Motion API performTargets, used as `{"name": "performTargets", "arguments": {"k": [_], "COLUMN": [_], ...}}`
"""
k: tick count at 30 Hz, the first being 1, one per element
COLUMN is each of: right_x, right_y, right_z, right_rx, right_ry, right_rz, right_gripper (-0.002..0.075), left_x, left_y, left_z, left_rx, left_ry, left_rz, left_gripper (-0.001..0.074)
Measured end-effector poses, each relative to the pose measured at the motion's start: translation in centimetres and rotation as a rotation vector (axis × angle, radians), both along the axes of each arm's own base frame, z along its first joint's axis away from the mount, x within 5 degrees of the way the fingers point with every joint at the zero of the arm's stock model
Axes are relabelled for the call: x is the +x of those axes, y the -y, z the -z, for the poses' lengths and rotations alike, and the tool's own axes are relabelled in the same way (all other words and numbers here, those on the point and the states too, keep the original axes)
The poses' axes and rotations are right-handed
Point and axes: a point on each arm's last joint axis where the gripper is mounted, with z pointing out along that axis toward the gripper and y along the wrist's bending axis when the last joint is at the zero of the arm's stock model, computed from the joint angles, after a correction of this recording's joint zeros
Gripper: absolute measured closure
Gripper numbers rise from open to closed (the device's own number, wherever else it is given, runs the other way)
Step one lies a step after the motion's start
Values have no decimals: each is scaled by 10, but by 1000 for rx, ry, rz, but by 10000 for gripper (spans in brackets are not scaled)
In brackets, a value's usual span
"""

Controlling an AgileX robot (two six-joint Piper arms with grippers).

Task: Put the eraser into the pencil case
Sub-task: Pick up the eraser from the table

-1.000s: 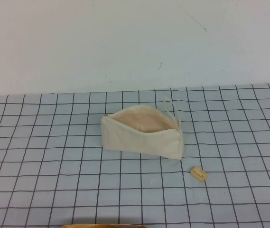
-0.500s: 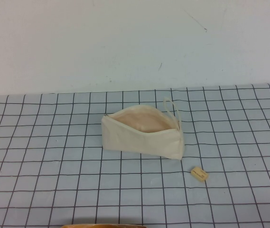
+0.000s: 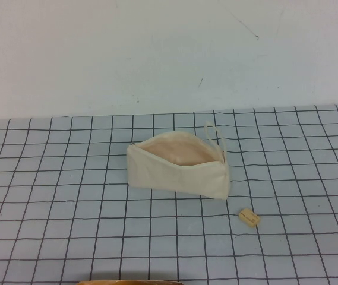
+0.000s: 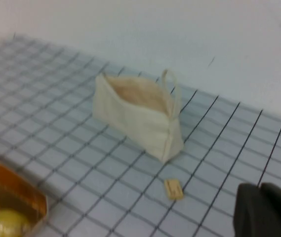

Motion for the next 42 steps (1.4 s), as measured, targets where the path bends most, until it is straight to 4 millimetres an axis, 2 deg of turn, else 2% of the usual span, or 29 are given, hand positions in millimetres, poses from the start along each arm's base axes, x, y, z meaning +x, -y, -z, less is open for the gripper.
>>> {"name": "performTargets", "arguments": {"k": [3,6,10,13,19,24,27,31,34,40,42], "right_x": [21,54,99,135,197,241,263,278,281,291,294], "right_y": [-3,-3,-4,-17,-64,-110,-129,-144,-150,-157,-158], "right_z": [-24,-43,-48,-41,-2,36,64,92,106,112,114], "right_rx": [-154,-260,-325,-377,-644,-724,-729,-721,-708,-663,-662], "right_ry": [-142,-305,-503,-629,-838,-921,-978,-1041,-1070,-990,-963], "right_rz": [-96,-177,-252,-333,-412,-461,-484,-478,-448,-310,-290], "right_gripper": [728,729,728,728,728,728,728,715,655,424,377], "left_x": [0,0,0,0,0,0,0,0,0,0,0], "left_y": [0,0,0,0,0,0,0,0,0,0,0], "left_z": [0,0,0,0,0,0,0,0,0,0,0], "left_rx": [0,0,0,0,-1,-1,-1,-1,-1,-2,-2], "left_ry": [0,0,0,0,0,0,0,0,0,0,0], "left_rz": [0,0,0,0,0,0,0,0,0,0,0], "left_gripper": [736,736,736,736,736,736,736,736,736,736,736]}}
